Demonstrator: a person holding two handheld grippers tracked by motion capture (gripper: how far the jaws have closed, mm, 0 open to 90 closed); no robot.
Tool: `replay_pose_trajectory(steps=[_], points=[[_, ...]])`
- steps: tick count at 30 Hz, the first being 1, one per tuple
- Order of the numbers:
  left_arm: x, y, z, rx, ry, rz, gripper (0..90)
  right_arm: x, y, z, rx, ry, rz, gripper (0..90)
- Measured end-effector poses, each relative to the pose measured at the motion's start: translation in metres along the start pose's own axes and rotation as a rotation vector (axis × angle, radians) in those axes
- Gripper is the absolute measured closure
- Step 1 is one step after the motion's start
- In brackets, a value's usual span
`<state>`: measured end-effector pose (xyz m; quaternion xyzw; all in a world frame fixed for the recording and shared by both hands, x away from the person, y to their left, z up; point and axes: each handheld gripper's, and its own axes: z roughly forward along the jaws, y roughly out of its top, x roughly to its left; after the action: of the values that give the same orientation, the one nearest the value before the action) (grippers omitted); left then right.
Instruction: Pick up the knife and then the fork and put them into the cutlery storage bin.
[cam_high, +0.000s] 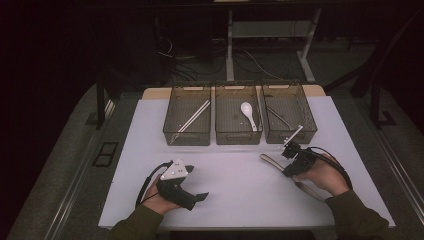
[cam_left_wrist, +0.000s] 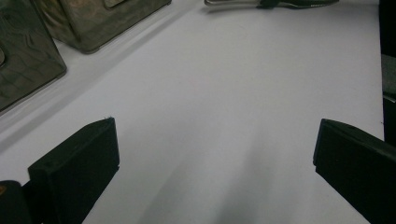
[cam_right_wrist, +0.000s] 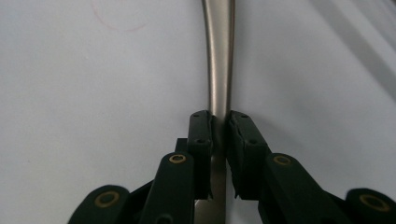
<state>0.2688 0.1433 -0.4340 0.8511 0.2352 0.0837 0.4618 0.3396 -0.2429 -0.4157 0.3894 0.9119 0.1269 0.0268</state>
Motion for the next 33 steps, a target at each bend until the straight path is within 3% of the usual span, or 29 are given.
replay_pose_trajectory(steps=[20,33], points=[[0.0,0.0,0.0,0.0,0.0,0.0,0.0,-0.03,-0.024,-0.048,-0.347,0.04,0.141,79.3],[0.0,0.0,0.0,0.001,0.001,-0.006,0.0,-0.046,-0.027,-0.073,-0.502,0.028,0.212,79.3]])
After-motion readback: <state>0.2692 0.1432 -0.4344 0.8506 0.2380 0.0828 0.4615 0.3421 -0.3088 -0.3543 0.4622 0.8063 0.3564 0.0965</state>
